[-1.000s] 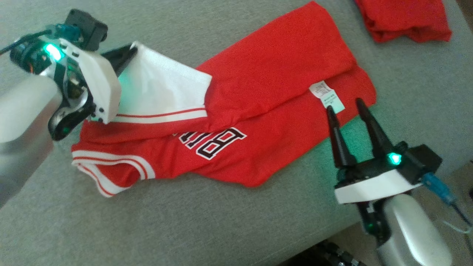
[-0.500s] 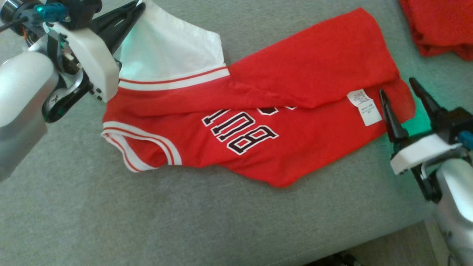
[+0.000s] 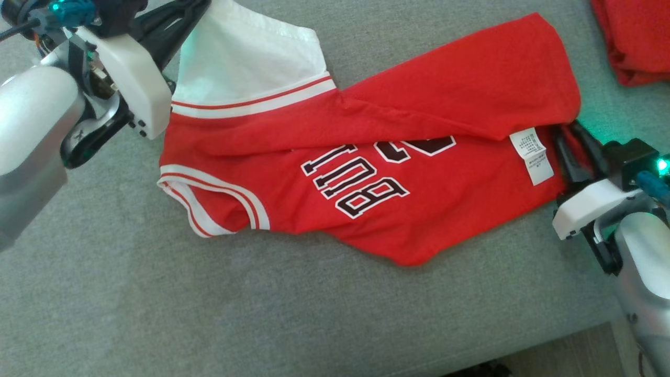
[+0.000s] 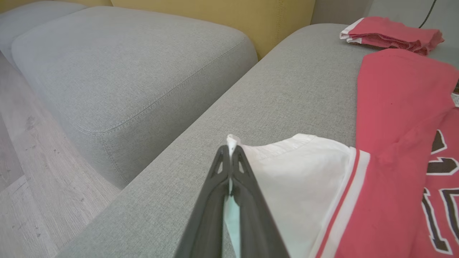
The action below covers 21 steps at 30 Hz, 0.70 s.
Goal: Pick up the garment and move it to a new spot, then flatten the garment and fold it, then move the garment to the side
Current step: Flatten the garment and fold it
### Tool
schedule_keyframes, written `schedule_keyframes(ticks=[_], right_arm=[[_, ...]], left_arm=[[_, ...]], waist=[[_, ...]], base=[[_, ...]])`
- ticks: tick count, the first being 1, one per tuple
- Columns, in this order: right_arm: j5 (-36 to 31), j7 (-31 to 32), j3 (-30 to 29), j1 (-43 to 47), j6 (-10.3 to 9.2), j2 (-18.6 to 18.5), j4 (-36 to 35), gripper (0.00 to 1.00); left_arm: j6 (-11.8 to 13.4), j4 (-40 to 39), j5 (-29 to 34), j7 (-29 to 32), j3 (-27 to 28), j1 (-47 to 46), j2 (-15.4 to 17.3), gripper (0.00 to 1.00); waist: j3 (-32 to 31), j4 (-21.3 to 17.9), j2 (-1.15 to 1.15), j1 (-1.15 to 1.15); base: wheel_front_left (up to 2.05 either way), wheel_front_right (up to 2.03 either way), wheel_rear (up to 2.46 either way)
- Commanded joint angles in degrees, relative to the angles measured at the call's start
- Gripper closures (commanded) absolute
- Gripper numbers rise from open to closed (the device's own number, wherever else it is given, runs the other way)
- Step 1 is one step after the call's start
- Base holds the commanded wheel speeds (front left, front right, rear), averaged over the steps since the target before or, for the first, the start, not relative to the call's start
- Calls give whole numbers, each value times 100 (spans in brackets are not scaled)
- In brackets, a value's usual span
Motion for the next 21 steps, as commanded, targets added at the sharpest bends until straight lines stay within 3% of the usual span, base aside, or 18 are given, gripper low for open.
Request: schedule_keyframes(ticks=[1,2,15,18,21], right_arm=[[-56,-33,67,32,39,-59,-87,95],[-65,-36,71,40,39,-57,-93,100],[3,43,-330,270,39,-317,-703,100],[279,345,-375,451,39,-412,-975,100],[714,1038,-192,846,39,-598,-1283,100]], left_arm=[[10,-56,7,-78,242,-303,187,100],[10,-51,3,-91,240,-299,196,100],[116,-178,167,-688,359,-291,309,100],[157,-297,122,-909,474,-287,328,100],[175,-491,66,-1005,544,-278,368,100]], waist=[[-30,-4,0,0],[-44,-6,0,0],[-545,12,0,0],[-738,43,0,0],[-889,102,0,0]], base=[[0,0,0],[0,0,0],[0,0,0],[0,0,0],[0,0,0]])
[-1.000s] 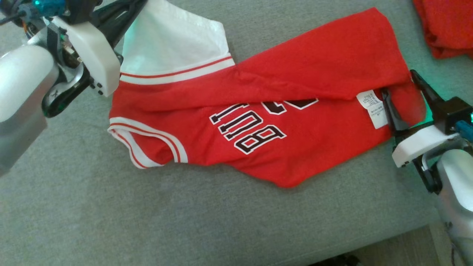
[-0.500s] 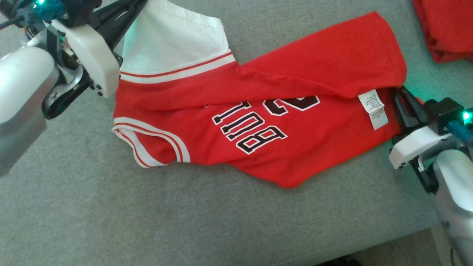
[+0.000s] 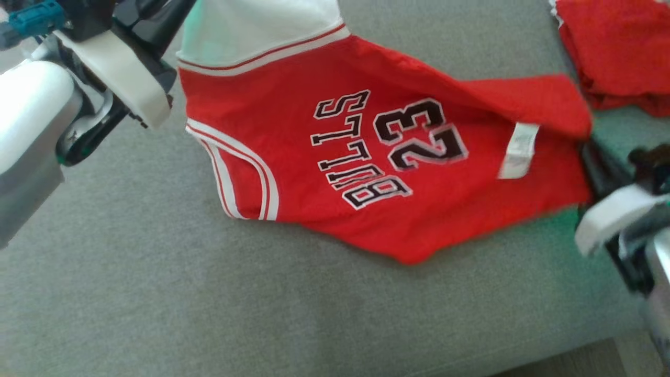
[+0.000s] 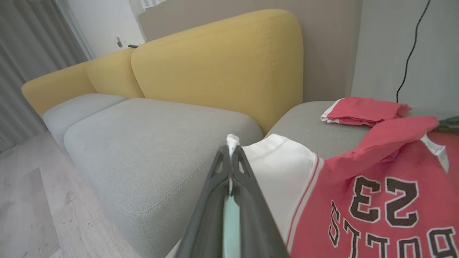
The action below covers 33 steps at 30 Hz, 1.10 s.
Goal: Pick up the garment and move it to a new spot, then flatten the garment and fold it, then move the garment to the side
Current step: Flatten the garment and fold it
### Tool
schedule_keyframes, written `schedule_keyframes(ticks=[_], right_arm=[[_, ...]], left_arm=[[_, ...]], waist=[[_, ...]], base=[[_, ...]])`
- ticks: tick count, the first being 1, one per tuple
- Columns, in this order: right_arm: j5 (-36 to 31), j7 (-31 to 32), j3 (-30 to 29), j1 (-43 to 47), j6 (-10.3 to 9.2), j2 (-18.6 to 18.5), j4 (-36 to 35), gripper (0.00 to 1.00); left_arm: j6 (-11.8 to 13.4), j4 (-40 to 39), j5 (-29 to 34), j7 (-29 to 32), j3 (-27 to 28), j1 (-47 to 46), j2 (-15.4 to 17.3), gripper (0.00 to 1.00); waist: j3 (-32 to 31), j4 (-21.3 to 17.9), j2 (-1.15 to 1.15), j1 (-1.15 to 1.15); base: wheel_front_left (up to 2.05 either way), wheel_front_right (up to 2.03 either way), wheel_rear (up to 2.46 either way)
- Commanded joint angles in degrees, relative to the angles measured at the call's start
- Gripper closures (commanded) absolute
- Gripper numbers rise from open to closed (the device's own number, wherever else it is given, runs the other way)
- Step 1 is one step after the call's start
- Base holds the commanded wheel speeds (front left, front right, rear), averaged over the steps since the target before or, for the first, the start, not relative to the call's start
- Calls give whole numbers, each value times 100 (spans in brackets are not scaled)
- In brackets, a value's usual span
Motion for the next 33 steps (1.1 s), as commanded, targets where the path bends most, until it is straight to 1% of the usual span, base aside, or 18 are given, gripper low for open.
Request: schedule_keyframes(ticks=[1,3,4,5,9,13,17,23,24,25,26,27,28,30,31,32,33], right_arm=[[228,305,121,360,39,-276,-273,100],[470,731,102,692,39,-380,-561,100],[538,857,68,852,39,-416,-739,52],[580,893,-32,994,39,-417,-921,0],[556,707,-308,1483,39,-344,-1496,0],[301,443,-443,1757,39,-184,-1812,0],[92,333,-442,1832,39,0,-1789,0],[-60,232,-382,1746,39,203,-1510,0],[-68,231,-364,1745,39,231,-1493,4],[-68,231,-364,1745,39,231,-1493,4],[-79,225,-362,1747,39,255,-1485,7],[-93,224,-357,1755,39,278,-1479,19],[-96,221,-350,1765,39,301,-1478,33],[-75,216,-358,1772,39,347,-1448,54],[-55,218,-346,1769,39,352,-1405,57],[-38,196,-337,1752,39,353,-1365,56],[-25,192,-331,1736,39,363,-1335,59]], left_arm=[[66,-173,-49,-23,337,-270,271,100],[77,-345,-8,31,295,-246,340,100],[85,-423,4,59,271,-218,364,100],[97,-494,11,79,253,-188,386,100],[182,-673,26,96,225,-102,450,100],[231,-718,54,84,207,-45,526,100],[249,-703,48,70,202,-17,565,100],[235,-639,42,82,173,5,522,100],[231,-630,43,83,168,7,515,100],[231,-630,43,83,168,7,515,100],[226,-622,41,85,163,11,510,100],[221,-615,35,88,159,16,506,100],[216,-609,29,91,156,20,504,100],[211,-602,17,99,151,26,504,100],[208,-600,11,104,149,28,505,100],[206,-599,8,111,146,28,506,100],[205,-601,4,116,144,27,507,100]], waist=[[-117,76,0,1],[-141,112,0,1],[-146,136,0,1],[-143,158,0,1],[-85,254,0,1],[-33,301,0,1],[-4,328,0,1],[-2,363,0,1],[-9,365,0,1],[-9,365,0,1],[-16,365,0,1],[-24,365,0,1],[-31,364,0,1],[-40,361,0,1],[-41,361,0,1],[-40,361,0,1],[-38,360,0,1]], base=[[0,0,0],[0,0,0],[0,0,0],[0,0,0],[0,0,0],[0,0,0],[0,0,0],[0,0,0],[0,0,0],[0,0,0],[0,0,0],[0,0,0],[0,0,0],[0,0,0],[0,0,0],[0,0,0],[0,0,0]])
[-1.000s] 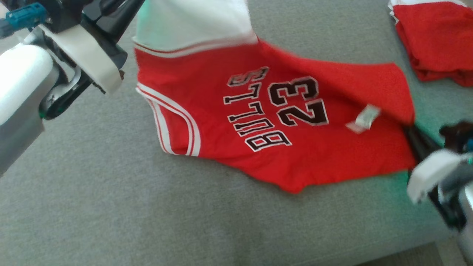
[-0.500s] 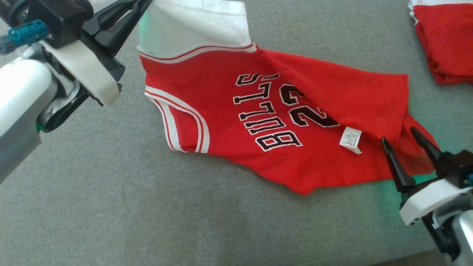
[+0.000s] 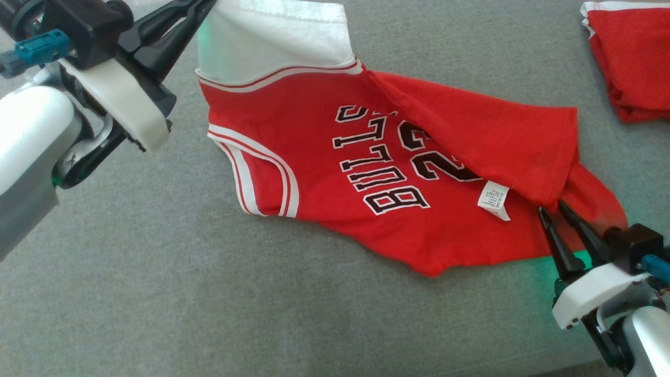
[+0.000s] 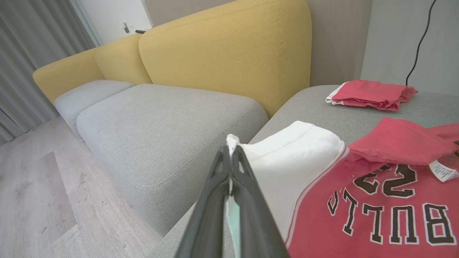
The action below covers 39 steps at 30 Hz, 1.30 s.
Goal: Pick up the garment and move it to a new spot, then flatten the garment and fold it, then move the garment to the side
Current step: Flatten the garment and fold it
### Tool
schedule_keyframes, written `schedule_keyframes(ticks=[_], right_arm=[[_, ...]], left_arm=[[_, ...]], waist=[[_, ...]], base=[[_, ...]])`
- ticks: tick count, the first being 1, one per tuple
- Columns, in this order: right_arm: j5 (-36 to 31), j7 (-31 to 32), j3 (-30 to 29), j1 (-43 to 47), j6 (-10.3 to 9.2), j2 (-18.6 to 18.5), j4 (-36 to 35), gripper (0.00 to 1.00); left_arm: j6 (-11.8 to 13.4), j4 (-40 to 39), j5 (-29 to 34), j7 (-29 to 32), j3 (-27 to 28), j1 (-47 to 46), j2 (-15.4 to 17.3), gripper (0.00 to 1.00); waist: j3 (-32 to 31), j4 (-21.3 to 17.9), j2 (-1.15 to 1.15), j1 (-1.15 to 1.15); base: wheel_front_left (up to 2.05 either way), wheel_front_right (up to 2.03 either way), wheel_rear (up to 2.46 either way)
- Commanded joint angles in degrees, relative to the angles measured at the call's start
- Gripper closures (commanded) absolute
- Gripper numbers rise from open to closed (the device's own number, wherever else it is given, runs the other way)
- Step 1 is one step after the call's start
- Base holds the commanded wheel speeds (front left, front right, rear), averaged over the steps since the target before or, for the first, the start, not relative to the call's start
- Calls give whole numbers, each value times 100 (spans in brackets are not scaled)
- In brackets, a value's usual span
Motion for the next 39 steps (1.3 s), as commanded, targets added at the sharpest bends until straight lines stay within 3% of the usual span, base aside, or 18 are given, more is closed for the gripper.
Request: schedule_keyframes(ticks=[1,5,8,9,13,22,30,39], right_arm=[[41,-71,81,-56,39,-89,-126,58],[49,-63,80,-101,39,-69,-9,52],[55,-132,102,-165,39,-55,81,60],[59,-156,107,-188,39,-49,116,64],[72,-265,156,-273,39,-36,227,100],[-33,-582,-44,-438,39,-112,-9,100],[366,-703,-847,-811,39,-418,-1307,100],[1075,-29,-1838,-1258,39,-954,-2725,100]], left_arm=[[16,-50,-4,7,281,-171,184,100],[18,-72,-7,23,278,-190,181,100],[17,-84,-4,26,275,-201,184,100],[16,-86,-5,25,275,-203,188,100],[15,-86,-6,20,270,-204,199,100],[62,-52,10,-245,328,-140,255,100],[212,-236,7,-802,675,-201,355,100],[431,-1100,-81,-1063,1529,-414,633,100]], waist=[[4,-1,0,0],[33,10,0,0],[49,12,0,0],[55,13,0,0],[57,11,0,0],[-156,-65,0,0],[-524,-99,0,0],[-871,-4,0,0]], base=[[0,0,0],[0,0,0],[0,0,0],[0,0,0],[0,0,0],[0,0,0],[0,0,0],[0,0,0]])
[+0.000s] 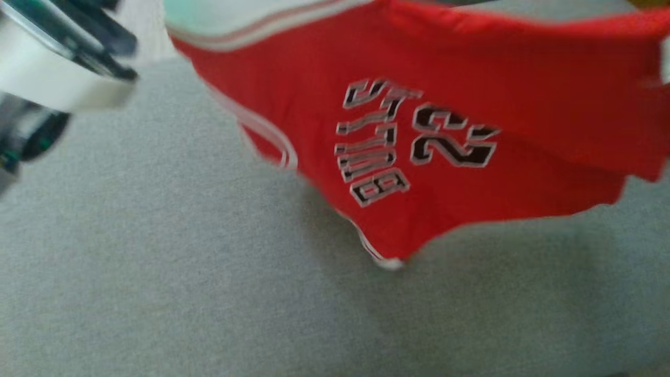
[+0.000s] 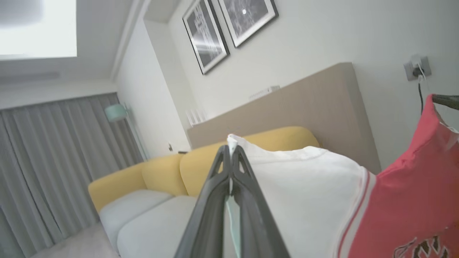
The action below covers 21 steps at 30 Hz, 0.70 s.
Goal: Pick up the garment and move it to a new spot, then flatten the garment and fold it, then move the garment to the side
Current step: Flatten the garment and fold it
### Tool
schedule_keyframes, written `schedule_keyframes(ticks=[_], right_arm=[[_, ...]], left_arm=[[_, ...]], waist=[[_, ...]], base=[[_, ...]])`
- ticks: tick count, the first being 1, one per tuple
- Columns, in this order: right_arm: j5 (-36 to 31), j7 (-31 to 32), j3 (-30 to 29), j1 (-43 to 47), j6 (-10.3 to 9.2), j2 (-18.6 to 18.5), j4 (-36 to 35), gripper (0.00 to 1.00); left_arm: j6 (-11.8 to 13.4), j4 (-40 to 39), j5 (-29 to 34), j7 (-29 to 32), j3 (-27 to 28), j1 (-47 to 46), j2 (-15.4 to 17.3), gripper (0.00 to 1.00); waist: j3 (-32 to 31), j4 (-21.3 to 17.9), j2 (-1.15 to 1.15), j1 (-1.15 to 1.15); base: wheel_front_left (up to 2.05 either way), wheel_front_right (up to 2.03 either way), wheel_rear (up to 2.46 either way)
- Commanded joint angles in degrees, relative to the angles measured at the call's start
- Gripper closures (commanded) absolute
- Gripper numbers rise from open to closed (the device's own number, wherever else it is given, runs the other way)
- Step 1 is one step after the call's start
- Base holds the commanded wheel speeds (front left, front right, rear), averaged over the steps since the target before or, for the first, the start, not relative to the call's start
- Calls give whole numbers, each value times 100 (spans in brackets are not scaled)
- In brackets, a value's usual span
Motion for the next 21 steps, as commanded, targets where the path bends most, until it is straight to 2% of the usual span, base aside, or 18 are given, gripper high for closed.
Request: schedule_keyframes(ticks=[1,6,9,12,16,21], right_arm=[[111,106,-70,-288,39,-273,-288,100],[381,510,-346,-768,39,-722,-431,100],[466,674,-364,-1124,39,-946,-297,100],[559,800,-130,-1538,39,-1104,-65,100],[746,999,611,-2267,39,-1252,489,100],[659,1131,1605,-3573,39,-1153,1431,100]], left_arm=[[79,-181,-11,-51,509,-453,307,100],[221,-799,28,-62,1054,-732,635,100],[193,-952,-36,104,1174,-917,819,100],[71,-956,-66,418,1137,-1116,864,100],[-141,-661,1,808,990,-1421,717,100],[-361,253,361,1152,755,-2027,243,100]], waist=[[-44,23,0,1],[-73,27,0,1],[-17,44,0,1],[148,76,0,1],[524,114,0,1],[1243,218,0,1]], base=[[0,0,0],[0,0,0],[0,0,0],[0,0,0],[0,0,0],[0,0,0]])
